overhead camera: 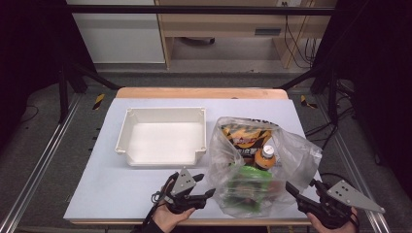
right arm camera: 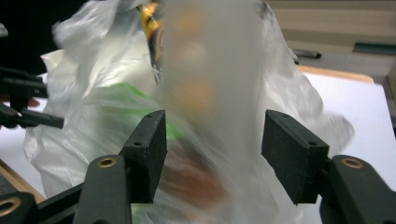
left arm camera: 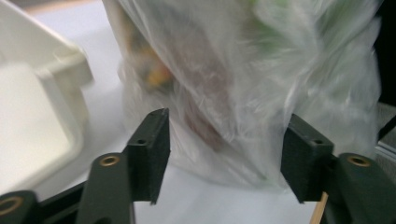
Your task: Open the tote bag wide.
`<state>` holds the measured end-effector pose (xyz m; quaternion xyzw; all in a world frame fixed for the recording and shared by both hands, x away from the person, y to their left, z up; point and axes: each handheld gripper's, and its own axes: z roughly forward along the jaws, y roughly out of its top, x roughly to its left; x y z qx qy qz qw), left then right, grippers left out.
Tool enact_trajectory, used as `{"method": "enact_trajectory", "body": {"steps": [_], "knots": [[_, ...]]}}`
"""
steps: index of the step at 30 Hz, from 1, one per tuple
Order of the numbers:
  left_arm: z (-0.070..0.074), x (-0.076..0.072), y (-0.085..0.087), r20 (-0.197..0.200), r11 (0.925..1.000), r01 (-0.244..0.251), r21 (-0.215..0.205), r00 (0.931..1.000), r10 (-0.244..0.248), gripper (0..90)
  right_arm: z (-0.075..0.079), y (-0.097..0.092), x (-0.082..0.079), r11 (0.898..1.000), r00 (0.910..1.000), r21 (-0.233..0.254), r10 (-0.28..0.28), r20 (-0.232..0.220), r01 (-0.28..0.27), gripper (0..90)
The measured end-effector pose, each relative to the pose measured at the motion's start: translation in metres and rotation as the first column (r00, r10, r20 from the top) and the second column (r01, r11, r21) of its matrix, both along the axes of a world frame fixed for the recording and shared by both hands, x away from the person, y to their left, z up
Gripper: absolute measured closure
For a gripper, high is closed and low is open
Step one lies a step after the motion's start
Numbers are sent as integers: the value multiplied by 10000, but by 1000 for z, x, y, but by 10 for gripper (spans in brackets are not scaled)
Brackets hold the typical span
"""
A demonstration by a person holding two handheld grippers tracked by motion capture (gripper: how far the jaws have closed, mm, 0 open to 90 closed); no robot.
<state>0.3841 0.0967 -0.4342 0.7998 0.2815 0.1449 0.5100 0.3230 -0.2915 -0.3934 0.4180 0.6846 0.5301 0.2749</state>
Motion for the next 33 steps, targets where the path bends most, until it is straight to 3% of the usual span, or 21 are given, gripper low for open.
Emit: {"method": "enact_trajectory", "body": {"steps": [2, 4, 7, 9, 12, 14, 15, 21, 22, 23, 26, 33], "knots": [[16, -1, 3, 348, 9985, 36, -547, 9994, -17, 333, 9, 5, 3, 9998, 9997, -175, 120, 194, -116, 411], [26, -1, 1, 600, 9970, 62, -778, 9982, -15, 331, 14, 7, 5, 9995, 9996, -295, 71, 258, -63, 430], [33, 2, -3, 759, 9969, 49, -788, 9971, 11, 347, 18, 8, 7, 9994, 9996, -353, -33, 294, 44, 498], [35, 4, -7, 750, 9982, -136, -583, 9970, 180, 457, 19, 7, 8, 9993, 9994, -350, -143, 308, 154, 609], [30, 8, -9, 151, 9989, -468, -56, 9988, 469, 699, 14, 2, 7, 9992, 9995, -270, -293, 113, 296, 763], [19, 9, -6, -208, 9981, -571, 250, 9981, 576, 827, 5, -5, 4, 9992, 9990, -225, -347, -276, 341, 857], [19, 9, -6, -208, 9981, -571, 250, 9981, 576, 848, 2, -8, 3, 9993, 9988, -187, -326, -359, 319, 876], [-1, 11, 2, -743, 9963, -604, 618, 9951, 649, 884, -15, -13, 3, 9992, 9944, -179, -374, -991, 358, 892], [-7, 12, 2, -846, 9951, -617, 767, 9941, 682, 886, -22, -13, 6, 9994, 9902, -149, -342, -1357, 325, 892], [-7, 12, 2, -846, 9951, -617, 767, 9941, 682, 887, -22, -13, 6, 9994, 9902, -149, -342, -1357, 325, 892], [-18, 18, 2, -1148, 9947, -618, 828, 9908, 711, 887, -32, -13, 11, 9991, 9802, -227, -406, -1939, 369, 892], [-27, 18, -6, -1188, 9948, -331, 960, 9919, 444, 885, -48, -14, 19, 9968, 9657, -486, -738, -2491, 636, 884]]}}
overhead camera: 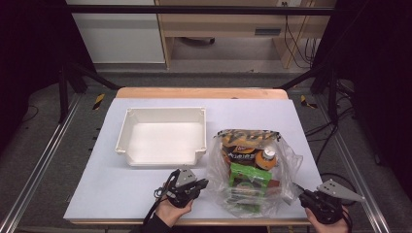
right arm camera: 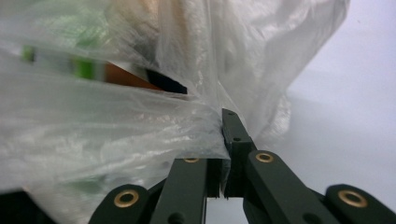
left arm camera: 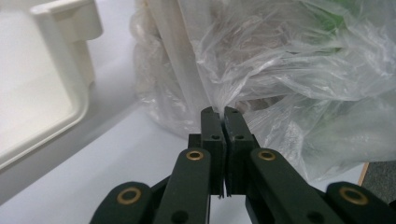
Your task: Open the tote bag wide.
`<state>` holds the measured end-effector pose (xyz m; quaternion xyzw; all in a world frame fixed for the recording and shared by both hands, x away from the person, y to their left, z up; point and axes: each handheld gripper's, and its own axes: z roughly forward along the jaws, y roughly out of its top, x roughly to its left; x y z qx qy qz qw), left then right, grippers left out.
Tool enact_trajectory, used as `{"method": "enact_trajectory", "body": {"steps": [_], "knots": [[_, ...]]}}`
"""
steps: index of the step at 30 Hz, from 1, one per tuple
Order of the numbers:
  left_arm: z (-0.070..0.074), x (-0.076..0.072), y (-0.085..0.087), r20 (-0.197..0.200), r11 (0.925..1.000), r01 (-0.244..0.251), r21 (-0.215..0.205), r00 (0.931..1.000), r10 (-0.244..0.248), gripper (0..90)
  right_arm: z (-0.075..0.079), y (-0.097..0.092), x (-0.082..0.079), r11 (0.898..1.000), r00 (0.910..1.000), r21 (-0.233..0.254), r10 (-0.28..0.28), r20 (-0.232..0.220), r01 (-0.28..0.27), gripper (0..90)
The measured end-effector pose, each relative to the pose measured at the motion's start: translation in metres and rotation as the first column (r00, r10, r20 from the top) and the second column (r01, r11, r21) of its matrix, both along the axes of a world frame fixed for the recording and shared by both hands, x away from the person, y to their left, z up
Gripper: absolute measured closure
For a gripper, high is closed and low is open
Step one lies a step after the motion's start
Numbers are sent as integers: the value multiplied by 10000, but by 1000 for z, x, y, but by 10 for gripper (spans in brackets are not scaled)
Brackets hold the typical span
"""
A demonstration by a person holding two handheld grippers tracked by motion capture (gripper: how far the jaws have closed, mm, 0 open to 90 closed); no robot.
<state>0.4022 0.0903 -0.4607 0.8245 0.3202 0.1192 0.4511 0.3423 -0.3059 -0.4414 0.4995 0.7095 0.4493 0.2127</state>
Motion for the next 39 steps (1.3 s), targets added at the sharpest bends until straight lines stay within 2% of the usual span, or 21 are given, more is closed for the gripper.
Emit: {"method": "enact_trajectory", "body": {"steps": [5, 8, 9, 12, 14, 15, 17, 18, 19, 20, 21, 25, 26, 30, 31, 33, 34, 35, 36, 38, 39], "knots": [[-2, -3, -7, 248, 9998, 208, 61, 9995, -209, 871, -13, 1, 8, 9977, 9985, -492, -489, -250, 476, 823], [-1, -3, -5, 305, 9997, 251, -56, 9992, -249, 869, -10, 1, 5, 9975, 9990, -559, -432, 100, 437, 692], [-1, -3, -5, 305, 9997, 251, -56, 9992, -249, 869, -10, 1, 5, 9975, 9990, -559, -432, 100, 437, 692], [1, -5, -4, 331, 9996, 272, -121, 9991, -268, 870, 1, 3, -7, 9988, 9974, -451, -157, 706, 189, 479], [2, -6, -4, 340, 9995, 311, -112, 9990, -307, 870, 9, 6, -19, 9991, 9919, -399, -58, 1265, 109, 351], [3, -6, -4, 370, 9994, 311, -141, 9989, -305, 870, 20, 10, -29, 9996, 9855, -262, -46, 1698, 92, 262], [3, -7, -4, 411, 9994, 331, -102, 9986, -327, 871, 32, 14, -36, 9998, 9772, -195, 26, 2125, 16, 224], [3, -7, -4, 411, 9994, 331, -102, 9986, -327, 871, 32, 14, -36, 9998, 9772, -195, 26, 2125, 16, 224], [4, -7, -4, 432, 9994, 334, -100, 9985, -330, 870, 46, 18, -39, 9998, 9661, -211, 22, 2582, 34, 201], [4, -7, -4, 432, 9994, 334, -100, 9985, -330, 870, 46, 18, -39, 9998, 9661, -211, 22, 2582, 34, 201], [4, -7, -3, 429, 9995, 311, -98, 9986, -306, 871, 61, 22, -37, 9998, 9545, -192, -14, 2983, 75, 203], [5, -7, -2, 436, 9996, 285, -78, 9987, -281, 870, 87, 27, -24, 9995, 9404, -284, -64, 3400, 170, 257], [5, -7, -2, 436, 9996, 285, -78, 9987, -281, 871, 87, 27, -24, 9995, 9404, -284, -64, 3400, 170, 257], [4, -7, -3, 439, 9996, 296, -43, 9986, -294, 869, 107, 31, -3, 9984, 9342, -441, -187, 3563, 368, 280], [4, -7, -3, 439, 9996, 296, -43, 9986, -294, 866, 107, 31, -3, 9984, 9342, -441, -187, 3563, 368, 280], [5, -7, -2, 443, 9996, 296, -43, 9986, -294, 860, 124, 31, 6, 9986, 9292, -307, -278, 3685, 420, 288], [5, -6, -2, 452, 9996, 286, -54, 9986, -283, 860, 124, 31, 6, 9986, 9292, -307, -278, 3685, 420, 288], [5, -6, -3, 448, 9996, 292, -63, 9986, -289, 857, 128, 32, 8, 9988, 9297, -296, -256, 3674, 392, 296], [5, -6, -3, 442, 9995, 308, -65, 9986, -305, 849, 136, 38, 15, 9990, 9328, -426, 53, 3603, 108, 338], [6, -7, -3, 459, 9995, 307, -83, 9985, -303, 834, 137, 40, 18, 9985, 9369, -550, 209, 3491, -17, 349], [7, -7, -2, 491, 9995, 308, -122, 9983, -301, 834, 136, 44, 23, 9970, 9431, -754, 388, 3302, -146, 365]]}}
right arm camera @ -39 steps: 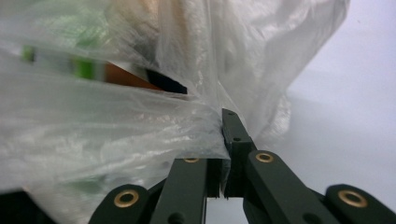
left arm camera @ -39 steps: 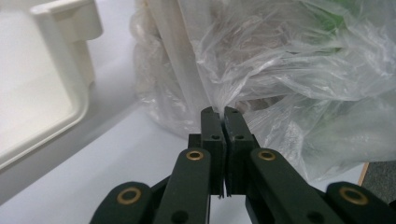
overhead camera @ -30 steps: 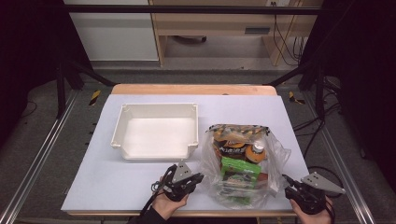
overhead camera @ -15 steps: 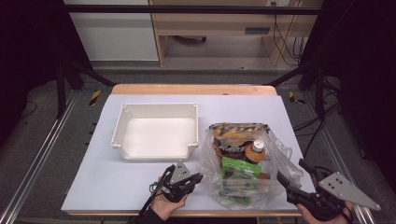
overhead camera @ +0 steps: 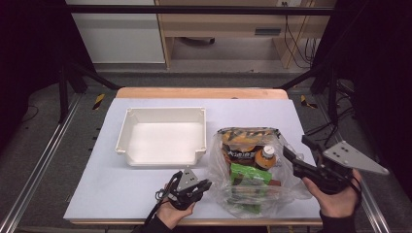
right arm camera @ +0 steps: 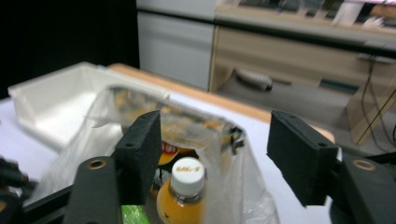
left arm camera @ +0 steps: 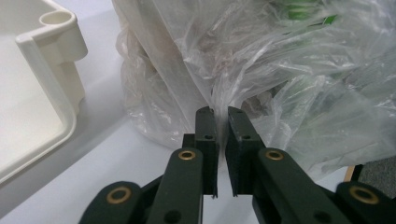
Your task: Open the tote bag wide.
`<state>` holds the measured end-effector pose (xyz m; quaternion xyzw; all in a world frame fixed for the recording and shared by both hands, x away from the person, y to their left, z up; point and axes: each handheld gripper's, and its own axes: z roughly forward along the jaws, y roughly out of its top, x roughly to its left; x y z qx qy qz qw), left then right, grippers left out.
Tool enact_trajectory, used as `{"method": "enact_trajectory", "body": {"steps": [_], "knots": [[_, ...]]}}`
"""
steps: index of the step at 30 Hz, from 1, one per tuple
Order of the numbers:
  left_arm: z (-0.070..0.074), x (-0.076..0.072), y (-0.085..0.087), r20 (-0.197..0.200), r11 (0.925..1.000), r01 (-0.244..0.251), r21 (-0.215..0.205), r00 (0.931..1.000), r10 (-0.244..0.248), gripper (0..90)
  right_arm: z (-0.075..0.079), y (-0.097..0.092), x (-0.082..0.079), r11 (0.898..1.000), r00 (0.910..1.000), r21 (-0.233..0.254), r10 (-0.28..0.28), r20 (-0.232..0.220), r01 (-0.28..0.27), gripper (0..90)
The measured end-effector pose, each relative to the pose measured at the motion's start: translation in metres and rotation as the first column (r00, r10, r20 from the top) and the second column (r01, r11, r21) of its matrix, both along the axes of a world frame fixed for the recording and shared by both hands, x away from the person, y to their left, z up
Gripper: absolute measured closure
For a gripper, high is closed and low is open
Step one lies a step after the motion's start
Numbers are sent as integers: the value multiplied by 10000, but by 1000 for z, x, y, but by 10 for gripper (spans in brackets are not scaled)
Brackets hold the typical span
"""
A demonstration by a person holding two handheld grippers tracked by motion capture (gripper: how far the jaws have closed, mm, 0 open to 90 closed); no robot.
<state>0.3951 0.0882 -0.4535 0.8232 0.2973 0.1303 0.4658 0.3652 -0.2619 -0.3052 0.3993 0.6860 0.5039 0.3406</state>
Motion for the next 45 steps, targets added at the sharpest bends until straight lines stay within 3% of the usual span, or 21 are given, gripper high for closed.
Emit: {"method": "enact_trajectory", "body": {"steps": [1, 3, 5, 6, 7, 10, 11, 16, 18, 23, 27, 28, 29, 30, 33, 34, 37, 38, 39, 43, 45], "knots": [[1, 0, 1, 51, 10000, 6, -17, 10000, -6, 799, -8, 5, 11, 9992, 9989, -377, 100, -453, -117, 399], [5, -1, 3, 196, 9997, -59, -218, 9998, 63, 766, -14, 6, 16, 9990, 9976, -448, 61, -687, -92, 418], [11, -2, 7, 360, 9989, -121, -447, 9993, 137, 637, -32, 1, 27, 9994, 9930, -325, -107, -1174, 69, 535], [15, -2, 9, 497, 9983, -177, -561, 9986, 205, 637, -32, 1, 27, 9994, 9930, -325, -107, -1174, 69, 535], [25, -2, 13, 795, 9961, -251, -846, 9963, 318, 518, -41, -3, 31, 9996, 9899, -251, -184, -1409, 150, 623], [36, -4, 17, 1104, 9943, -267, -1034, 9932, 381, 434, -46, -5, 32, 9997, 9889, -216, -146, -1476, 115, 701], [48, -6, 21, 1269, 9906, -270, -1339, 9909, 442, 368, -50, -7, 32, 9998, 9893, -174, -141, -1455, 117, 753], [72, -10, 31, 1702, 9815, -346, -1882, 9831, 673, 295, -54, -9, 34, 10000, 9891, 32, -34, -1469, 39, 830], [84, -12, 37, 1855, 9698, -383, -2409, 9790, 848, 283, -55, -8, 34, 10000, 9894, 25, 61, -1451, -58, 874], [116, -12, 41, 2331, 9531, -456, -2992, 9651, 1193, 265, -51, -4, 33, 9997, 9905, -157, 151, -1364, -174, 900], [130, -9, 34, 2565, 9551, -458, -2928, 9585, 1246, 260, -48, -4, 33, 9998, 9919, -114, 146, -1265, -161, 900], [136, -2, 27, 2608, 9625, -591, -2646, 9565, 1305, 260, -47, -4, 33, 9998, 9924, -161, 129, -1222, -149, 900], [136, -2, 27, 2608, 9625, -591, -2646, 9565, 1305, 260, -46, -4, 34, 9998, 9931, -169, 85, -1171, -106, 900], [137, 11, 19, 2611, 9739, -840, -2107, 9553, 1389, 265, -46, -5, 34, 9998, 9937, -175, 51, -1121, -71, 900], [133, 27, 13, 2303, 9821, -955, -1623, 9642, 1319, 303, -45, -6, 34, 9998, 9946, -182, 43, -1035, -62, 900], [125, 42, 8, 1983, 9876, -1080, -1136, 9716, 1290, 361, -44, -7, 34, 9998, 9957, -178, -7, -923, -9, 900], [117, 53, 5, 1591, 9906, -1119, -792, 9795, 1234, 525, -43, -10, 34, 9999, 9967, -125, -59, -804, 49, 900], [113, 58, 5, 1372, 9908, -1193, -642, 9823, 1272, 525, -43, -11, 35, 9999, 9972, -98, -103, -740, 96, 900], [107, 64, 4, 1001, 9901, -1371, -289, 9852, 1394, 702, -41, -14, 38, 9999, 9979, -37, -150, -631, 148, 900], [102, 71, 4, 646, 9892, -1463, -88, 9871, 1466, 898, -40, -15, 46, 9998, 9985, -95, -158, -516, 153, 900], [103, 71, 4, 670, 9891, -1463, -158, 9869, 1470, 900, -39, -15, 48, 9997, 9989, -144, -190, -417, 184, 900]]}}
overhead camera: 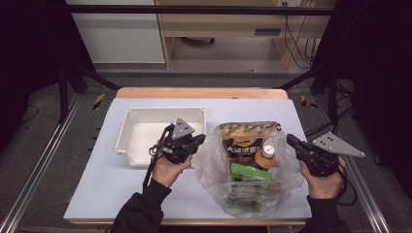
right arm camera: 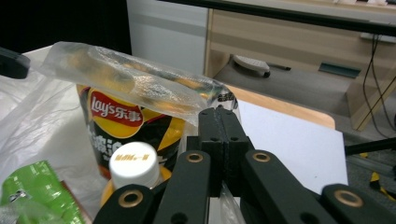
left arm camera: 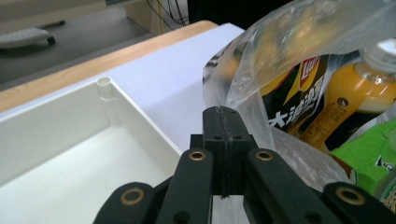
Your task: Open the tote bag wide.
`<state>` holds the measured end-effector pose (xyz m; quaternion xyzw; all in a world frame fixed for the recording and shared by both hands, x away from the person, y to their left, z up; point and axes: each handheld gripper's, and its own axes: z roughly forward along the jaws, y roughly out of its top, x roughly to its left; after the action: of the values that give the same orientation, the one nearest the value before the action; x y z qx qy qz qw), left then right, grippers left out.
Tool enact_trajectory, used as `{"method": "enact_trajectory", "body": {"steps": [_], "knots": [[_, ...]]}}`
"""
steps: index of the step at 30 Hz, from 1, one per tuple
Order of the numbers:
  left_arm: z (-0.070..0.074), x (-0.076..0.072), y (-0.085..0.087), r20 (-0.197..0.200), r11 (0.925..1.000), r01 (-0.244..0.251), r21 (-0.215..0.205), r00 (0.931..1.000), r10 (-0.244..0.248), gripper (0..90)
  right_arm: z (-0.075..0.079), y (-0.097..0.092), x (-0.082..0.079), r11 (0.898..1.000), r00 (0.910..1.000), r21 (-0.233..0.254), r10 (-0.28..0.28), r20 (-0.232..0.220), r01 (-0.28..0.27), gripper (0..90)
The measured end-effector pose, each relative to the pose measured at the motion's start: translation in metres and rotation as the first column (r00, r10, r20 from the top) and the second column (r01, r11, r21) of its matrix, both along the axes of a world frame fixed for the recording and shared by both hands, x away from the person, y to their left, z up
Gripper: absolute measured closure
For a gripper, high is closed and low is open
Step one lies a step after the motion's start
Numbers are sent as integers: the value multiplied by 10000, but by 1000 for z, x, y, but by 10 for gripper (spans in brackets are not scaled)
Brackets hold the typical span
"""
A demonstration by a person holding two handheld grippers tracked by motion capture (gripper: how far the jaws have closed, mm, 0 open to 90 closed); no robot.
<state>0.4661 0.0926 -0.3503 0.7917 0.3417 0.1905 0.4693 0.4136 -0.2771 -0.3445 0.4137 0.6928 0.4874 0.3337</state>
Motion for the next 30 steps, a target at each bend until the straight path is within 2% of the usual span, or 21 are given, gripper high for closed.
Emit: {"method": "enact_trajectory", "body": {"steps": [1, 2, 3, 4, 5, 7, 8, 9, 12, 13, 14, 15, 16, 18, 19, 23, 24, 25, 28, 29, 30], "knots": [[3, -2, 1, 290, 9999, -36, -139, 9996, 40, 900, 1, 0, 1, 10000, 10000, 23, -26, 50, 26, 900], [3, -2, 1, 290, 9999, -36, -139, 9996, 40, 900, 1, 0, 3, 10000, 9999, 41, -50, 126, 50, 900], [9, -5, 3, 581, 9989, 32, -466, 9983, -5, 900, 2, -1, 4, 9999, 9997, 54, -92, 217, 91, 900], [9, -5, 3, 581, 9989, 32, -466, 9983, -5, 900, 2, -1, 4, 9999, 9997, 54, -92, 217, 91, 900], [14, -6, 4, 804, 9975, 9, -705, 9968, 48, 900, 6, -2, 8, 9996, 9987, 164, -218, 460, 211, 900], [20, -7, 6, 1061, 9952, -22, -980, 9943, 127, 900, 7, -2, 10, 9994, 9983, 223, -270, 518, 259, 900], [25, -8, 9, 1248, 9914, -70, -1309, 9919, 234, 900, 10, -3, 13, 9988, 9967, 380, -333, 740, 305, 900], [25, -8, 9, 1248, 9914, -70, -1309, 9919, 234, 900, 12, -3, 14, 9987, 9962, 407, -347, 795, 316, 900], [32, -9, 12, 1417, 9858, -27, -1679, 9895, 268, 900, 14, -3, 16, 9984, 9947, 418, -431, 938, 394, 900], [34, -9, 11, 1483, 9860, -57, -1665, 9885, 308, 900, 16, -3, 19, 9980, 9937, 384, -536, 982, 500, 900], [34, -8, 10, 1509, 9867, -112, -1621, 9879, 360, 900, 16, -3, 19, 9980, 9937, 384, -536, 982, 500, 900], [33, -5, 3, 1570, 9913, -297, -1285, 9863, 499, 900, 16, -2, 24, 9978, 9931, 208, -649, 981, 631, 900], [33, -5, 3, 1570, 9913, -297, -1285, 9863, 499, 900, 15, -2, 28, 9973, 9935, 110, -733, 872, 726, 900], [25, 5, -6, 1440, 9960, -560, -694, 9874, 655, 900, 10, -2, 37, 9962, 9953, -108, -862, 453, 867, 900], [25, 5, -6, 1440, 9960, -560, -694, 9874, 655, 900, 10, -2, 37, 9962, 9953, -108, -862, 453, 867, 900], [8, 19, -16, 752, 9976, -655, -225, 9949, 670, 900, -8, -5, 52, 9944, 9942, -406, -992, -424, 975, 900], [4, 21, -17, 713, 9977, -672, -94, 9952, 677, 900, -18, -6, 56, 9951, 9930, -376, -939, -713, 914, 900], [-4, 26, -22, 621, 9959, -820, 385, 9949, 795, 900, -22, -6, 57, 9944, 9916, -502, -972, -857, 931, 900], [-14, 31, -25, 304, 9945, -885, 568, 9958, 869, 900, -37, -7, 61, 9941, 9867, -617, -966, -1308, 891, 900], [-24, 34, -27, 60, 9924, -858, 878, 9963, 856, 900, -41, -8, 62, 9948, 9854, -538, -933, -1421, 864, 900], [-29, 34, -29, -3, 9915, -819, 1015, 9966, 824, 900, -46, -8, 62, 9953, 9840, -516, -885, -1550, 814, 900]]}}
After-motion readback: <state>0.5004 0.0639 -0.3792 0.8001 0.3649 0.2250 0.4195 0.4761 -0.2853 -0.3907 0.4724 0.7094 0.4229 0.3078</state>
